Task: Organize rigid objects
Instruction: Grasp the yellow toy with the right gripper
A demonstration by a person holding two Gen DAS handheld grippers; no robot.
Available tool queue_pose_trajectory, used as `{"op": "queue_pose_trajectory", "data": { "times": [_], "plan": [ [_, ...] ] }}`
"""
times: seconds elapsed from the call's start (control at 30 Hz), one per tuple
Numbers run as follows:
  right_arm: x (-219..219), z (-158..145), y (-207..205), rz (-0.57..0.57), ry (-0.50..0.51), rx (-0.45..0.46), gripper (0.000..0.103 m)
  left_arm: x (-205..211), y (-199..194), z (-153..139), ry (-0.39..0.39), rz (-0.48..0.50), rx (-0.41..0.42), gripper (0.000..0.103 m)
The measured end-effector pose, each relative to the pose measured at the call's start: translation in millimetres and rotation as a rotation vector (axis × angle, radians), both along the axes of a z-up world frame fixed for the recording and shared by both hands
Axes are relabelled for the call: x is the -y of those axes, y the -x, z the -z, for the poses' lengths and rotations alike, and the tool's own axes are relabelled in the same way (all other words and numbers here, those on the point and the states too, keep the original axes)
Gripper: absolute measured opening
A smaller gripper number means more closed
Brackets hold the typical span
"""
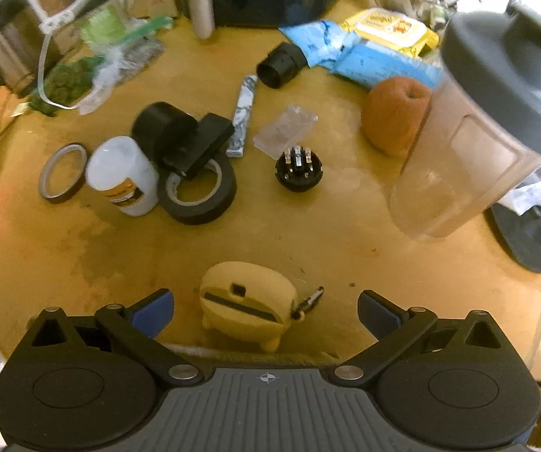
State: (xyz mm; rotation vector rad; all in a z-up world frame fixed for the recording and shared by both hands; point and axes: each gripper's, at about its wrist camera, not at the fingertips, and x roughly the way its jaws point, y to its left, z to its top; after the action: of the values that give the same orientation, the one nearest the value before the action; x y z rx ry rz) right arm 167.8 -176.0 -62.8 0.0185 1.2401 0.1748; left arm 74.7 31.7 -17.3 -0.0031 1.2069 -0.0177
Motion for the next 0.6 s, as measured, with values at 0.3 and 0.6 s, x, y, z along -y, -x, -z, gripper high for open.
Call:
{"op": "queue_pose_trajectory", "data": {
  "times": [0.3,0.6],
  "plan": [
    [-12.0,38.7,-18.1,0.115,0.033,-0.098,0.103,-10.1,-8.0,5.7,0.022,0.006,-0.015,0.103],
    [-24.5,51.0,-29.9,0.151,0.049,-0.17,0.09,-21.2,-21.5,0.2,0.058,-0.009,0.018,0.103]
  ]
}}
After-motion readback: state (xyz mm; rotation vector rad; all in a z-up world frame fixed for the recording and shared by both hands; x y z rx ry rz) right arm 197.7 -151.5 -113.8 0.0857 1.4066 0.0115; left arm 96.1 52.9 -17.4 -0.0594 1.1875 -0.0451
